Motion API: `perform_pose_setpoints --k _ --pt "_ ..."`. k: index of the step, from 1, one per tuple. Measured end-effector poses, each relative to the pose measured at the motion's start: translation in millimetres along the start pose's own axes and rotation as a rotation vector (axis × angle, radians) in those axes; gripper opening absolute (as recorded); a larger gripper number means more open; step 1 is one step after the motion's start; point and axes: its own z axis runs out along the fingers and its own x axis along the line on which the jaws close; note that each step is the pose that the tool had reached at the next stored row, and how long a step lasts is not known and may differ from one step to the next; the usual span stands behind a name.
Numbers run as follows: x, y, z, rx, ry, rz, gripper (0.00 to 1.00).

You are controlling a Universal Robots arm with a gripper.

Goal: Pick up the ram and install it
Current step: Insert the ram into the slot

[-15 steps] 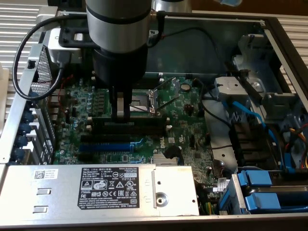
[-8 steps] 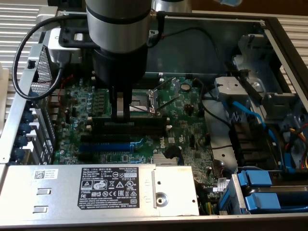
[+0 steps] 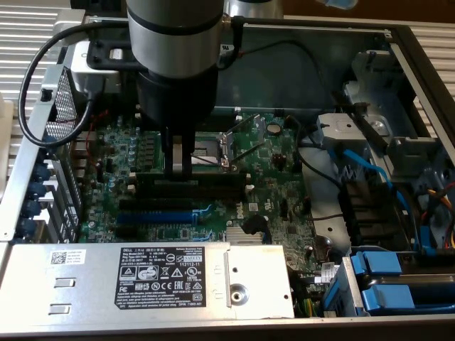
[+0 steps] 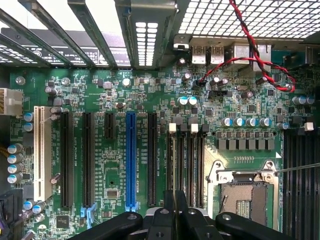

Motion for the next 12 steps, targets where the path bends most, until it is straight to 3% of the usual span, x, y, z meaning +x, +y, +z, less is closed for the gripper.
perform_pose_setpoints --k 12 --pt "0.0 0.4 2.3 0.0001 -0.0001 0.0 0.13"
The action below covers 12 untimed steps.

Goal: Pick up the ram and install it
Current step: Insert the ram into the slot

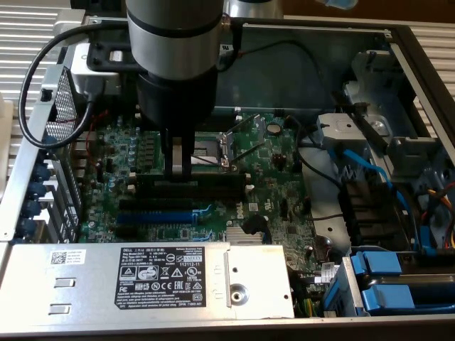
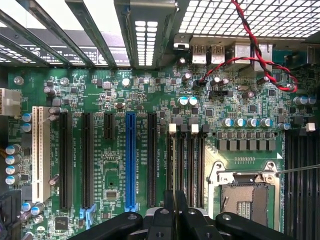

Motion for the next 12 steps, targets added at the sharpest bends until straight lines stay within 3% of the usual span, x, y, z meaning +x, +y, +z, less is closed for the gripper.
perform_pose_setpoints --k 12 --pt "-0.1 0.9 0.8 0.0 -0.0001 0.0 0.13"
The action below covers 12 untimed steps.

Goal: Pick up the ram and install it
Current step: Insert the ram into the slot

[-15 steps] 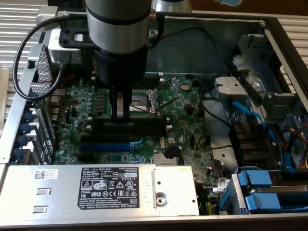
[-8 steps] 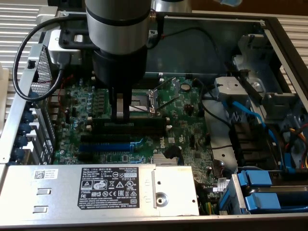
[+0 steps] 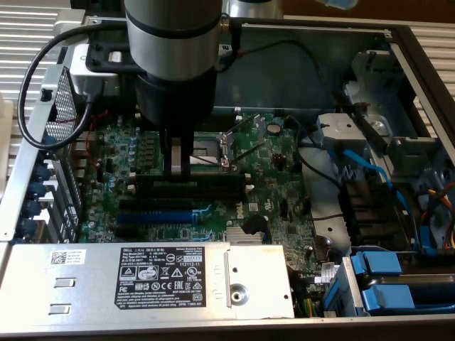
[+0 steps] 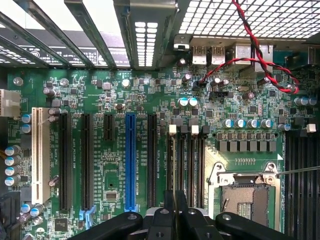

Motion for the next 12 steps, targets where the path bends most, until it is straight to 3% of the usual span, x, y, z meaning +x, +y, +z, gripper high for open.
perform_pose_setpoints --k 12 --pt "-0.5 0.1 1.6 0.0 0.0001 0.0 0.13"
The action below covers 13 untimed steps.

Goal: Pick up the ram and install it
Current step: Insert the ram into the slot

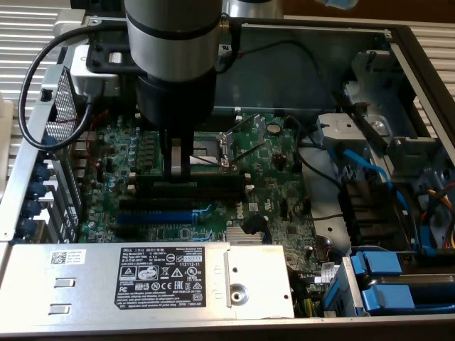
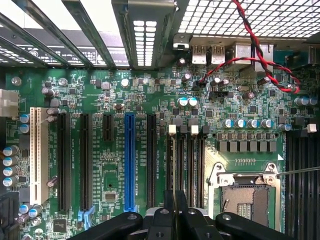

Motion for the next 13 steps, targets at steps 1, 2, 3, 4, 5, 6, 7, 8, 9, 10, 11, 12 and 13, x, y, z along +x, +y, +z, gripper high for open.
perform_pose_setpoints --k 1,2,3,4,5,6,7,8,9,10,11,12,13 --pt "0.0 0.0 0.2 0.0 0.0001 0.0 0.13" --pt "0.0 0.0 0.6 0.0 0.0 0.0 0.13" --pt "0.0 0.0 1.0 -0.0001 0.0 0.0 0.13" --pt "0.0 0.0 1.2 0.0 0.0 0.0 0.13" --pt "0.0 0.0 1.4 0.0 0.0 0.0 0.13" --pt "0.1 0.0 1.6 0.0 0.0 0.0 0.13" --pt "0.1 0.0 1.8 0.0 0.0 0.0 0.13" --pt "0.1 0.0 2.0 0.0 0.0 0.0 0.13" --pt "0.1 0.0 2.1 0.0 0.0 0.0 0.13" --pt "0.1 0.0 2.1 0.0 0.0 0.0 0.13" --pt "0.1 0.0 2.1 0.0 0.0 0.0 0.13" --pt "0.1 0.0 2.1 0.0 0.0 0.0 0.13" --pt "0.1 0.0 2.1 0.0 -0.0001 0.0 0.13"
